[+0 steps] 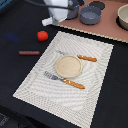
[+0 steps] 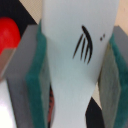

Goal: Place the fish, sausage, and tomato into the frying pan.

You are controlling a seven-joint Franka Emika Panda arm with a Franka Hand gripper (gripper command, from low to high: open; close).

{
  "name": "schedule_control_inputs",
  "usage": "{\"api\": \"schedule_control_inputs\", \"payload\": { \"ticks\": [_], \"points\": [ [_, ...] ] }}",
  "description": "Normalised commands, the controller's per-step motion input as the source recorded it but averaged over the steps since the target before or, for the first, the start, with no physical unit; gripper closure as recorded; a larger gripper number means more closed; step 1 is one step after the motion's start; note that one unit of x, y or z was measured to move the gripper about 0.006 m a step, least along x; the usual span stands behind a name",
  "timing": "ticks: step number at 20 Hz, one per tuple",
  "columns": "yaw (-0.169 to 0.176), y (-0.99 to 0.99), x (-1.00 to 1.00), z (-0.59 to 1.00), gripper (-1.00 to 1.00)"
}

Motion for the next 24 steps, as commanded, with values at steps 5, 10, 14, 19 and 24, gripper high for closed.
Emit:
{"api": "schedule_control_inputs", "payload": {
  "ticks": [5,10,14,19,24],
  "points": [
    [0.0,0.97,0.56,0.01,1.0],
    [0.0,0.96,0.59,0.0,1.0],
    [0.0,0.95,0.62,0.0,1.0],
    [0.0,0.9,0.69,0.0,1.0],
    [0.0,0.79,0.84,0.04,1.0]
  ]
}}
